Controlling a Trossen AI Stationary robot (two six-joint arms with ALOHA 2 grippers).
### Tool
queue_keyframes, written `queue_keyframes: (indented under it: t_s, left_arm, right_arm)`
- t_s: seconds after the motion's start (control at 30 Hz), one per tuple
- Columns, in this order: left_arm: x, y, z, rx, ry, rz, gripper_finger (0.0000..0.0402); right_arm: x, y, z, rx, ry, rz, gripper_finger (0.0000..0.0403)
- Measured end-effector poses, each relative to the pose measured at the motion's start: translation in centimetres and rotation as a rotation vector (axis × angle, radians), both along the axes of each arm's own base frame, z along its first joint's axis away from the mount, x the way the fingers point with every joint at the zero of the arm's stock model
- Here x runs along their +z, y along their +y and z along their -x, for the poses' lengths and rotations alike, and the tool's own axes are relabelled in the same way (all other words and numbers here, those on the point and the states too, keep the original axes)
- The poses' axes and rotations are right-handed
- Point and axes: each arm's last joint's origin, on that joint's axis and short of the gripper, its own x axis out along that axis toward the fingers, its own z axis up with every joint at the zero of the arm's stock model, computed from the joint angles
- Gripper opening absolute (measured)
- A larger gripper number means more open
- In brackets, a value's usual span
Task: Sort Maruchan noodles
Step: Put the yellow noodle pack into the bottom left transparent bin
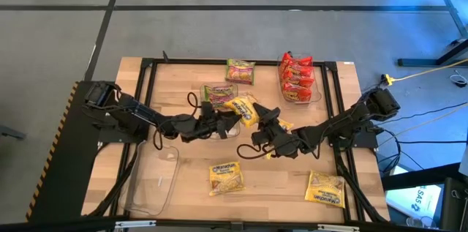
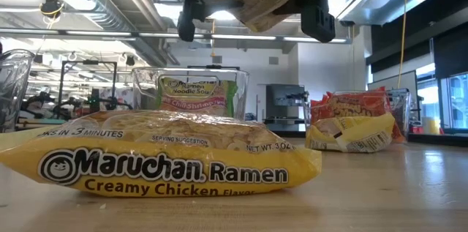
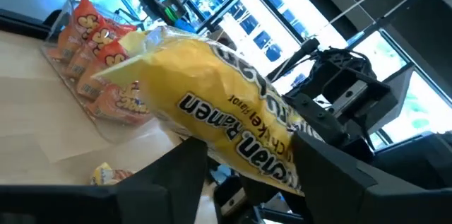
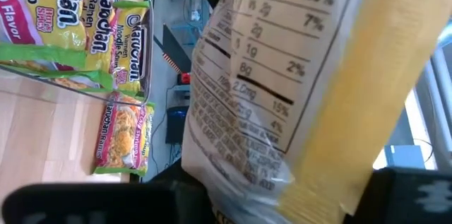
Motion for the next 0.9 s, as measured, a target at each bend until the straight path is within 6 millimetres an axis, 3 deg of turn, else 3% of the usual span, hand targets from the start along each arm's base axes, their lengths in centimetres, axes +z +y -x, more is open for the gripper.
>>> queue_keyframes:
  t_s: [0.23,0.53,0.77,0.9]
  left_arm:
    - [0.0,0.1,0.0,-0.004,0.006,-0.025,0.012]
    - [0.9,0.0,0.1,-0.021,-0.037,-0.116,0.0014]
    - [1.4,0.0,0.2,-0.014,-0.073,-0.162,0.0006]
    - [3.1,0.2,1.1,0.003,-0.101,-0.218,0.0005]
  right_arm:
    - [0.0,0.0,0.0,0.002,-0.004,-0.004,0.0124]
    - [0.0,0.0,0.1,-0.015,-0.022,-0.013,0.0231]
    - [0.0,-0.1,0.2,-0.088,-0.03,0.004,0.0261]
    - [0.1,0.0,0.4,-0.101,-0.029,0.009,0.0256]
